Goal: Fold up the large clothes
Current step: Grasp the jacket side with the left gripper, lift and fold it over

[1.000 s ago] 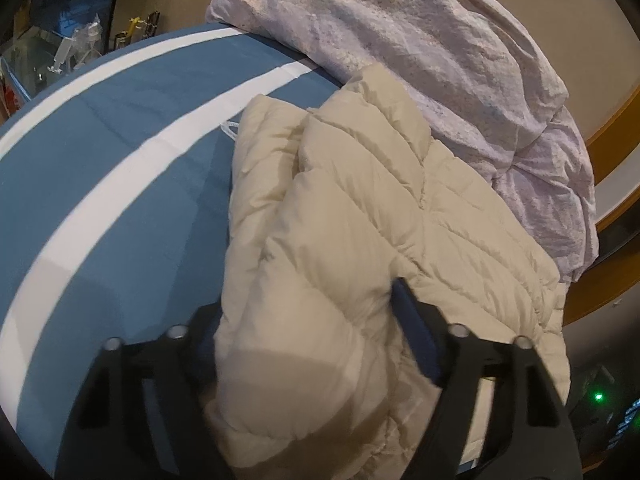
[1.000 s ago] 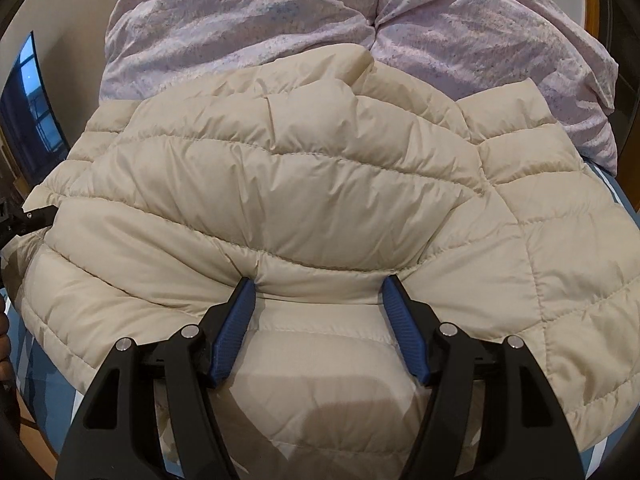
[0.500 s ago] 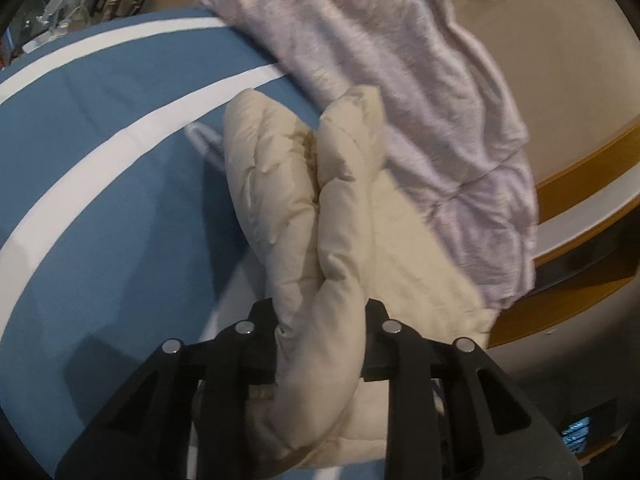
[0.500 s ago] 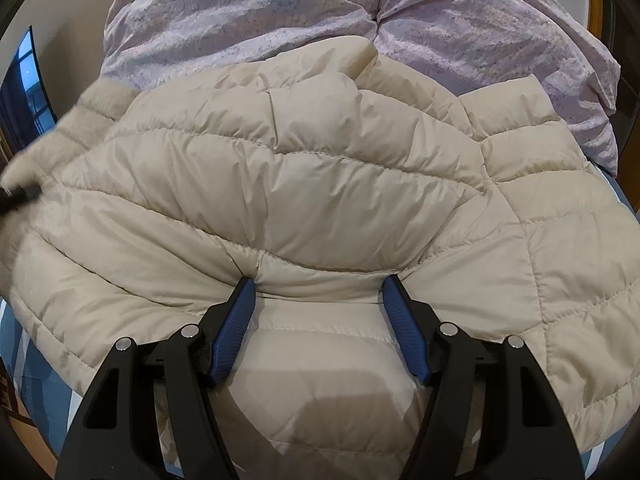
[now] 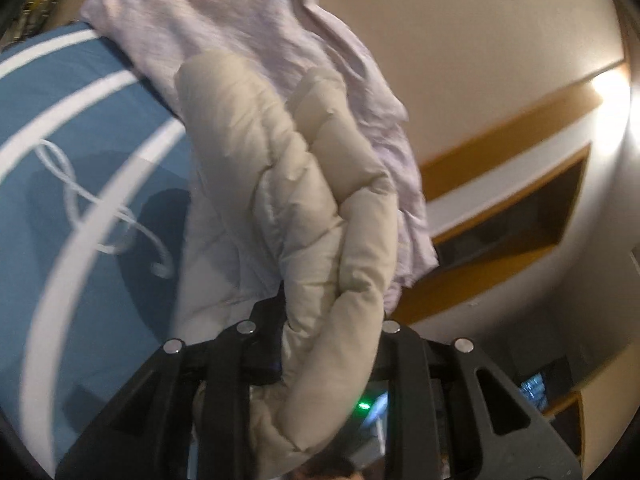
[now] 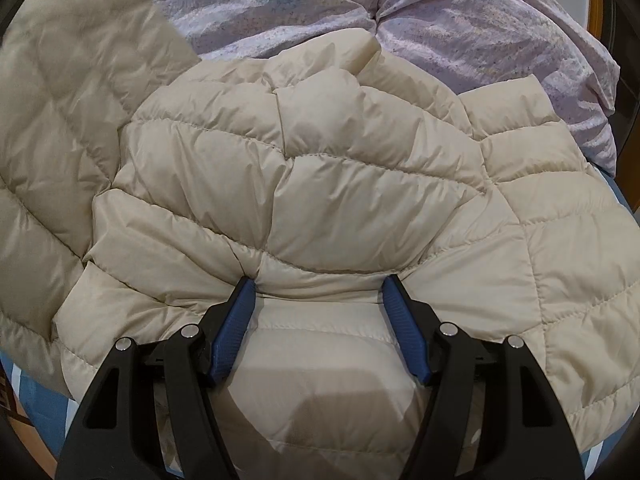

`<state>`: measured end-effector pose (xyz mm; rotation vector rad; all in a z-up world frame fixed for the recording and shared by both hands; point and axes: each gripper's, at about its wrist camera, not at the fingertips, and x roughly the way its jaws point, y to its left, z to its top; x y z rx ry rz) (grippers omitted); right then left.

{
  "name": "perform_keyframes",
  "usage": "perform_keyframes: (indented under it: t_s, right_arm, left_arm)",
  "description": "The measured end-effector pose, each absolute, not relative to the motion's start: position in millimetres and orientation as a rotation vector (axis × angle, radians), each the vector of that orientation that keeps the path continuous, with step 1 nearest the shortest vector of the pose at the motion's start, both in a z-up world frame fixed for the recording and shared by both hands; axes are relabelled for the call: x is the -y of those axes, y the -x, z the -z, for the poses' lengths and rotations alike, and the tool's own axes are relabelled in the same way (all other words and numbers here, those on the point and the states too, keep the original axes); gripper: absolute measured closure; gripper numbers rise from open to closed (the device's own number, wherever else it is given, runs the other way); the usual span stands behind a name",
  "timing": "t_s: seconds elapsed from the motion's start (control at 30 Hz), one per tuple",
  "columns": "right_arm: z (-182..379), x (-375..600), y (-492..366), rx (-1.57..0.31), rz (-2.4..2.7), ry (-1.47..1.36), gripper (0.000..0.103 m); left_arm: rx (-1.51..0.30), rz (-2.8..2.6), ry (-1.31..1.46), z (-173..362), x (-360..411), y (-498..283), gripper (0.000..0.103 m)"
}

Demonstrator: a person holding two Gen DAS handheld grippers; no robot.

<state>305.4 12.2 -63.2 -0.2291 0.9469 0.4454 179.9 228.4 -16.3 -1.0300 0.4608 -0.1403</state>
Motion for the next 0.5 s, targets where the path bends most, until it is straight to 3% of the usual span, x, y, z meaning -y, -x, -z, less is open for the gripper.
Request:
perform_keyframes:
  t_s: [0.5]
  right_arm:
    - [63.3,4.6,-314.0,-0.965,-0.492,0.142,0.035]
  left_arm:
    - [-0.566,0.314,1.066,25.4,-131.2,-246.2,0.079]
